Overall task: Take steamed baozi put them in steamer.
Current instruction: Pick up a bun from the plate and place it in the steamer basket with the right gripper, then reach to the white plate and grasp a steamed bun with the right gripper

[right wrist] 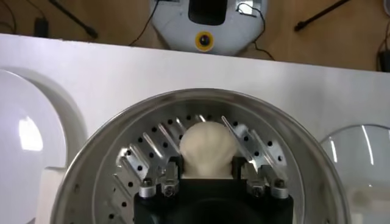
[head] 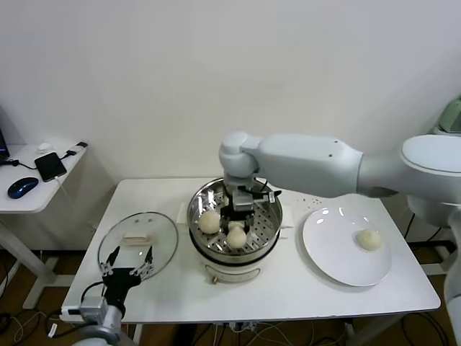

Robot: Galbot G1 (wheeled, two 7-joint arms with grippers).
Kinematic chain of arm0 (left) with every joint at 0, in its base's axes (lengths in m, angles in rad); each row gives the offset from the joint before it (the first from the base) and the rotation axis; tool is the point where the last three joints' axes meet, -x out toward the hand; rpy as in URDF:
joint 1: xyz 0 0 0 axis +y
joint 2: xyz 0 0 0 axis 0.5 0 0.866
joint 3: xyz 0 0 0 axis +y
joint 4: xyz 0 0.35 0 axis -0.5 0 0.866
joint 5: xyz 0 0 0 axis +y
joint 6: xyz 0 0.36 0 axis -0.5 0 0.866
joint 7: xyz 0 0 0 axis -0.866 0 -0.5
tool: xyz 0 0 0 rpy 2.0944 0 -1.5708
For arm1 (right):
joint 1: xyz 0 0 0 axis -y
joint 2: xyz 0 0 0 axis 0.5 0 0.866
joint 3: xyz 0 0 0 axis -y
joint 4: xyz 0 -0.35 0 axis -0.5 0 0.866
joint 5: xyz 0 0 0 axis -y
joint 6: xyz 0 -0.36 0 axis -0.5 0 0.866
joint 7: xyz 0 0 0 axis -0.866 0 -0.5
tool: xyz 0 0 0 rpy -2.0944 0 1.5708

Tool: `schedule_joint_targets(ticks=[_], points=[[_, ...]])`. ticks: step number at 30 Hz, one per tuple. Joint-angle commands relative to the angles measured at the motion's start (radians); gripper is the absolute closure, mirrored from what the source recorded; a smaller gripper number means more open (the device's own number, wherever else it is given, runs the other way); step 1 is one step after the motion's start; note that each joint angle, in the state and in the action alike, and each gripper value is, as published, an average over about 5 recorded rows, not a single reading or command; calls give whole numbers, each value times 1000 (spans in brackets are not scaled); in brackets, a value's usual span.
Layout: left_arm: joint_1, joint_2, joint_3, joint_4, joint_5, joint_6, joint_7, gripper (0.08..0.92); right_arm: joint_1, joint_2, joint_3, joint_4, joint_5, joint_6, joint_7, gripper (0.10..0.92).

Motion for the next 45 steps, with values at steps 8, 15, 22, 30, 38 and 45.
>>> schedule_joint_targets(ticks=[8,15,22,30,38,45], points=[[-1,-25,0,2,-3,0,0,177,-36,20,5,-4,-19,-57,19,439],[3,-28,2,-1,-2,1,0,177,7,-37,14,10,115,-140,-23,247],[15,-28,8,0,6,1,0,177,28,-237,197,13,167,-341,-93,203],[26,-9,3,-17,-42,11,15,177,29,-551,402,30,227,-779,-151,203],[30,1,-2,-28,-95,31,37,177,-131,-780,512,17,47,-907,-250,202],[43,2,3,-25,-99,40,46,177,-474,-761,800,-104,-148,-745,-243,203]])
